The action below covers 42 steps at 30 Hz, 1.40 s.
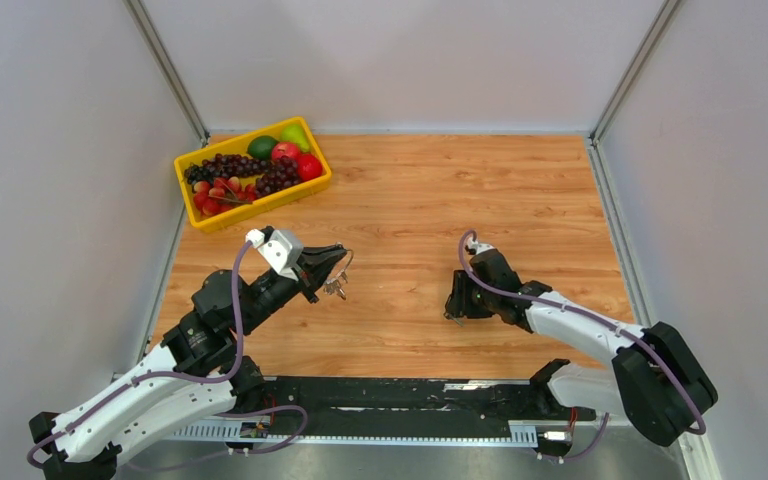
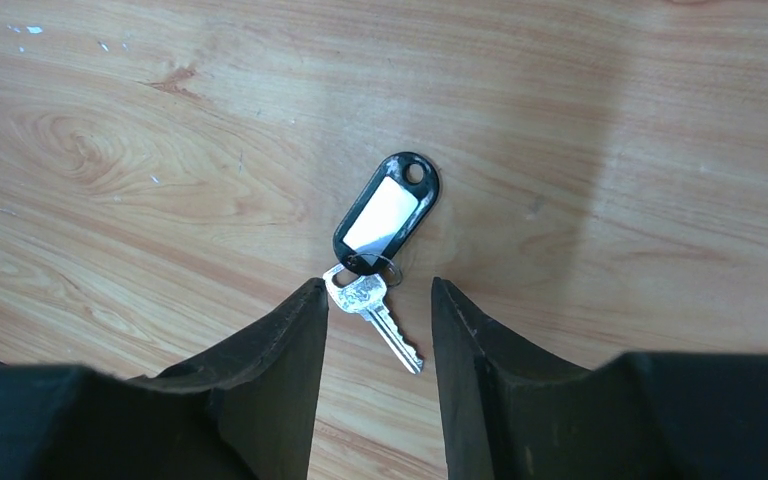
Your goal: Put the keys on the keyring
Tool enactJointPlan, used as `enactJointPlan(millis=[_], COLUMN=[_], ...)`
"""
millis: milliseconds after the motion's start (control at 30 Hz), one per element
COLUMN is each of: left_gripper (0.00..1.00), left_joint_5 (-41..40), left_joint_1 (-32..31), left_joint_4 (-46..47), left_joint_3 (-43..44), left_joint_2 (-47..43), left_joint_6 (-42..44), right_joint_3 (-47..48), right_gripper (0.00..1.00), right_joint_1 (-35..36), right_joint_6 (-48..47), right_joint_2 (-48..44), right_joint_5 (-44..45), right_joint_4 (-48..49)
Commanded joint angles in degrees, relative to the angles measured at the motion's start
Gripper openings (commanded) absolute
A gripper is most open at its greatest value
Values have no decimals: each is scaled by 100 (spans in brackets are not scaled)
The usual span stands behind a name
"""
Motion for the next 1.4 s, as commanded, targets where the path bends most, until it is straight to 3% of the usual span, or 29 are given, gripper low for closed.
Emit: enactJointPlan(millis=[0,500,767,1100,1367], left_gripper=[0,0,0,0,0], left_joint_5=[81,113,129,131,114], left_joint_1=[14,15,13,15,20], left_joint_4=[157,149,163,196,200], left_joint_3=[69,67,68,59,43], left_joint_2=[6,35,68,88,79], left_joint_6=[-21,-34,-34,-44,-56], right_joint_3=[24,-139,-171,-134,-129], right_gripper=[46,41,30,0,0], right_joint_1=[-9,141,238,281,316], right_joint_6=[-103,-203,-221,-238,-234], right_joint_2=[151,363,308,89,-422], right_joint_5=[-7,-71,-79,-194,-367], right_joint_4=[358,588,586,579,553])
